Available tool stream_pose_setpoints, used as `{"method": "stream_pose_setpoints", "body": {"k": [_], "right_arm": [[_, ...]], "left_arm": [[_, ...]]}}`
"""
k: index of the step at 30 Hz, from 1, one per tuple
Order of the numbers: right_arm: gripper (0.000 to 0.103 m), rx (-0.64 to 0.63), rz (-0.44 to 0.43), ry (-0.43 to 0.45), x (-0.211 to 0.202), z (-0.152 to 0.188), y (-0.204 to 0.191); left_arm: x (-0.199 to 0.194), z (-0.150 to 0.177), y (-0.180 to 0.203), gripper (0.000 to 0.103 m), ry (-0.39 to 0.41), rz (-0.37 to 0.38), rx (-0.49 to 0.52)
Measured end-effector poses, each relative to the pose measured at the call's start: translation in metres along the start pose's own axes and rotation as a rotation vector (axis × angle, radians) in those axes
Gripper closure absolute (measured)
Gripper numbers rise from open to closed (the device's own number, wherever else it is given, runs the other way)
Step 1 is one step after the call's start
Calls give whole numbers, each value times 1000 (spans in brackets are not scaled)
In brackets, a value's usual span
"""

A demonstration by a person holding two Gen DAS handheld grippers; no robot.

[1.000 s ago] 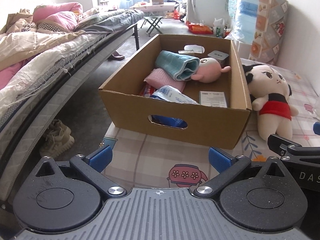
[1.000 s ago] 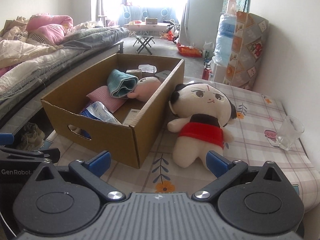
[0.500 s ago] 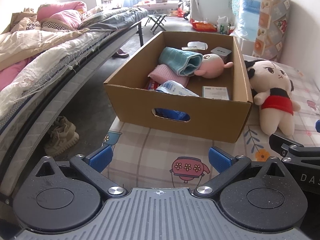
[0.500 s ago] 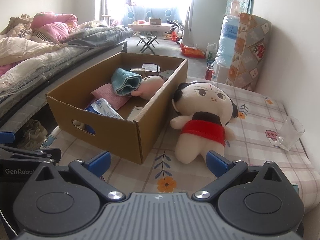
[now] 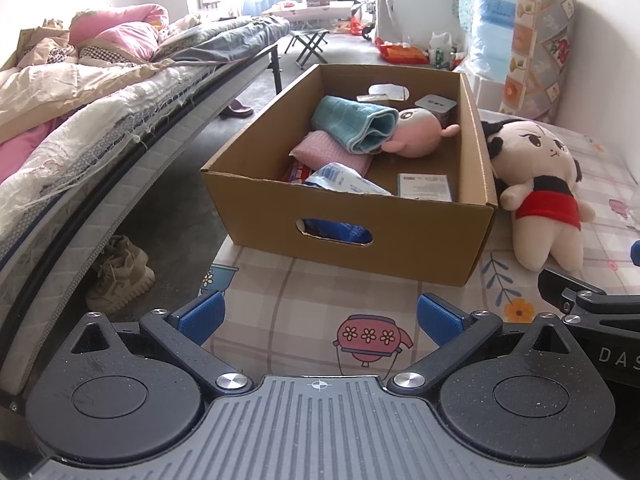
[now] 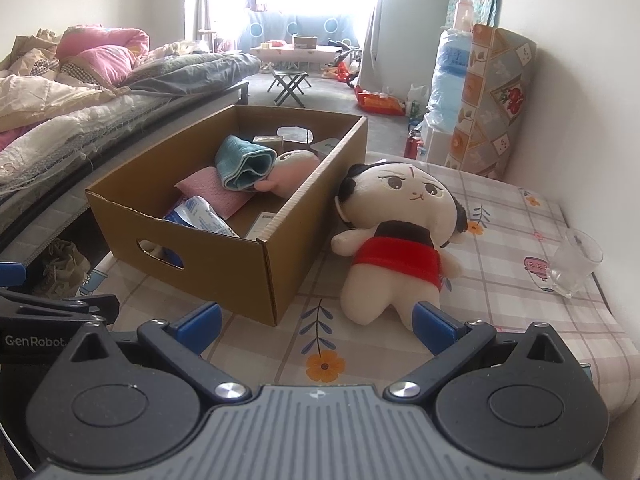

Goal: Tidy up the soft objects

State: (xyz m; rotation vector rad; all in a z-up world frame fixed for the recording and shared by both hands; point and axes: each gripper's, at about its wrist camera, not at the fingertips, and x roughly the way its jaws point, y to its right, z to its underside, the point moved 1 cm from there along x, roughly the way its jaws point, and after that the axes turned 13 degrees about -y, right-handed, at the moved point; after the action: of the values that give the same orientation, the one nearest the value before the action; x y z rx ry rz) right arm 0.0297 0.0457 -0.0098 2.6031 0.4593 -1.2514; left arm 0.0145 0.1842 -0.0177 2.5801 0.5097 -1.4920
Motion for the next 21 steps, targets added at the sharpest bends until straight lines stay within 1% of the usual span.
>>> {"method": "stream_pose_setpoints", "body": {"k": [21], "right_arm": [[0,-3,6,3,0,0,1]], "left_arm": [[1,1,1,0,2,-7,8]]}}
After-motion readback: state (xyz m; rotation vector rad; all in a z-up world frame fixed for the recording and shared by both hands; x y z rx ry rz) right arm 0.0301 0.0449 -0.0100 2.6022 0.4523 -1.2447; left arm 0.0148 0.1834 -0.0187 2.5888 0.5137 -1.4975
